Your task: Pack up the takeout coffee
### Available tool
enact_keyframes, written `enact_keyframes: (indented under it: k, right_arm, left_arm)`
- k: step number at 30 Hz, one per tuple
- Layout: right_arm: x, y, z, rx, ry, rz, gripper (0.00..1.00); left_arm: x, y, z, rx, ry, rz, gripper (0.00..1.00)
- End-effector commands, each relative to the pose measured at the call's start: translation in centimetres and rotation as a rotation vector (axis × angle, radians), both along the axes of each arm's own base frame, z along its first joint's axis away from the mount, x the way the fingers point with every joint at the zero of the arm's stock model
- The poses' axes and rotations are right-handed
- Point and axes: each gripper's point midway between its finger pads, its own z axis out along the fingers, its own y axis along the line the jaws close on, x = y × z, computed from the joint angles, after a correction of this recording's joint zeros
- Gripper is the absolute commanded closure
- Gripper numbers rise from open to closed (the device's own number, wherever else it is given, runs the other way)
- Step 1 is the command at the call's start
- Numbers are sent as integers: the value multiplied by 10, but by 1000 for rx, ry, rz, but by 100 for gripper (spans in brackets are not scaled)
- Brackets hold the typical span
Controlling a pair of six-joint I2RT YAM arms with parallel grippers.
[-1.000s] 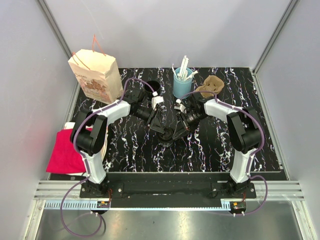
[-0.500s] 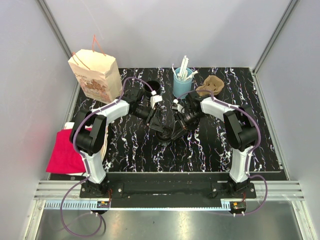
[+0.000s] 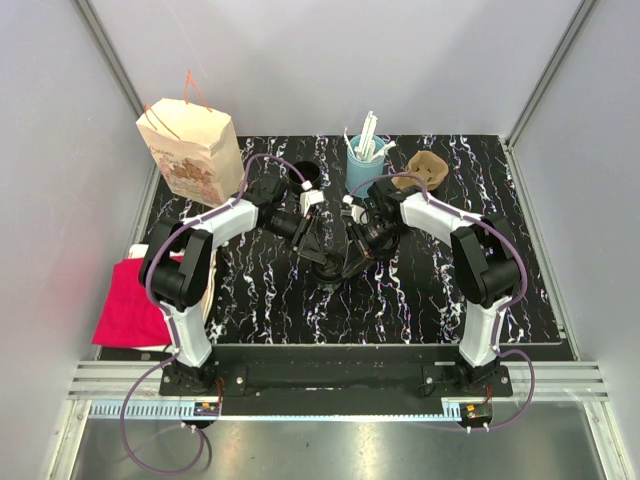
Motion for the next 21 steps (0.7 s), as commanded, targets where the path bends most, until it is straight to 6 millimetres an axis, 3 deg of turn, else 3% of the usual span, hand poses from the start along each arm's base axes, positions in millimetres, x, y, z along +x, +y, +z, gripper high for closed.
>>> enact_keyframes:
  k: [1, 6, 11, 16, 21]
  right_arm:
    - [56, 4, -28, -104, -364, 54, 90]
    - [52, 7, -19, -72, -347, 77, 75]
    - [52, 4, -9, -65, -377, 85, 66]
    - [52, 1, 3, -52, -402, 96, 50]
    - [55, -4, 15, -63, -471, 106, 48]
  left_arm:
    - [9, 19, -64, 225, -87, 14, 64]
    - [9, 20, -64, 233, -93, 18, 67]
    - [10, 20, -64, 231, -87, 24, 69]
    - [10, 21, -63, 236, -92, 28, 70]
    - [11, 20, -63, 237, -93, 29, 71]
